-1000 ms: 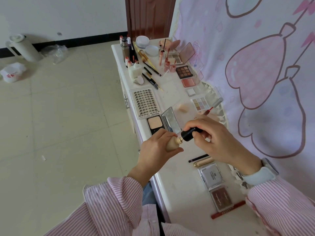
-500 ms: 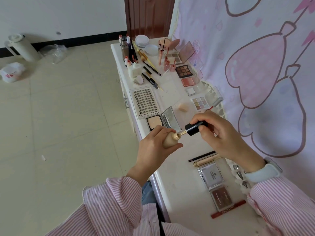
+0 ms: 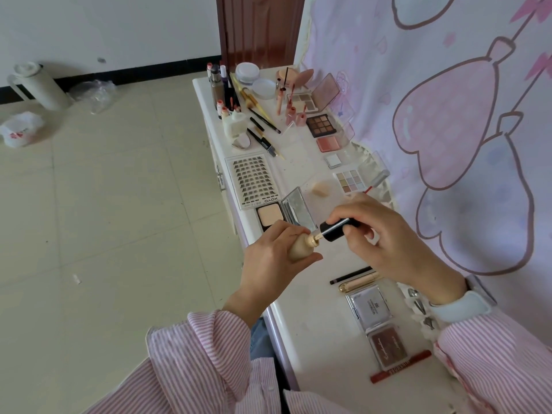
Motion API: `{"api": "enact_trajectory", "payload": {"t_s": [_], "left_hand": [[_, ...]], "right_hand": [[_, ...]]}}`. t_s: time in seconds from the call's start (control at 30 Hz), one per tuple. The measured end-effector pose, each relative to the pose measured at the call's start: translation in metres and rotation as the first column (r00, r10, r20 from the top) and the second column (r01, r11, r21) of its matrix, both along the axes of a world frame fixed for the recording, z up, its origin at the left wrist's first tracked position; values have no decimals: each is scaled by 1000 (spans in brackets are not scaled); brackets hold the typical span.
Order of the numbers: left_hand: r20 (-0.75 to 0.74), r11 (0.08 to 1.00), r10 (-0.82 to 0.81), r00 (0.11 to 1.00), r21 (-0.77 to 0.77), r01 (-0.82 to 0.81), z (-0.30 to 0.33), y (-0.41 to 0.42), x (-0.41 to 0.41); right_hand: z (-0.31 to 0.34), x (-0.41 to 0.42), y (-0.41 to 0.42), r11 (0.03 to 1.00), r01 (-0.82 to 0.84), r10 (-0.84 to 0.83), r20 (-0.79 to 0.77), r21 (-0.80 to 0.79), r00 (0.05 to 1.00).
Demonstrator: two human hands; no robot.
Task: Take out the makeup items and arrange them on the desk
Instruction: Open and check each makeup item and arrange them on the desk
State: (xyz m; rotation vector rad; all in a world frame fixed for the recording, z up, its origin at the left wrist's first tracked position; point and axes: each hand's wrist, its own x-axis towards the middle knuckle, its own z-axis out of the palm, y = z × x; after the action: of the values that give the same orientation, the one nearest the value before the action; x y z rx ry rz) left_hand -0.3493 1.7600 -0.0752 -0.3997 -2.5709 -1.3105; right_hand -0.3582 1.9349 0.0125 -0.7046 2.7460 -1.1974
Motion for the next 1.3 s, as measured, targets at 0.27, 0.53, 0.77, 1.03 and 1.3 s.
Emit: {"api": "enact_trajectory", "payload": {"t_s": [0.27,0.53,0.77,1.03,1.3], "left_hand": [[43,1000,1,999,-2,-1,-8,0,3],[215,985,25,976,162,-61,-17,4,4],[556,831,-69,829,492,-260,-19,16,7],[643,844,-173,746,488,-225,-35,51,19],[634,922,-30,773,316,-224,-49,91,5]], "right_hand": [[3,2,13,999,31,-32,-35,-30,999],[0,7,28,968,149,-160,-39,-204,986],[-41,15,37,493,628,-456,436,-602,776],[-85,27,26,76,860,-248,825,-505,507],[-106,30,48,424,802,-454,668,-420,589]]}}
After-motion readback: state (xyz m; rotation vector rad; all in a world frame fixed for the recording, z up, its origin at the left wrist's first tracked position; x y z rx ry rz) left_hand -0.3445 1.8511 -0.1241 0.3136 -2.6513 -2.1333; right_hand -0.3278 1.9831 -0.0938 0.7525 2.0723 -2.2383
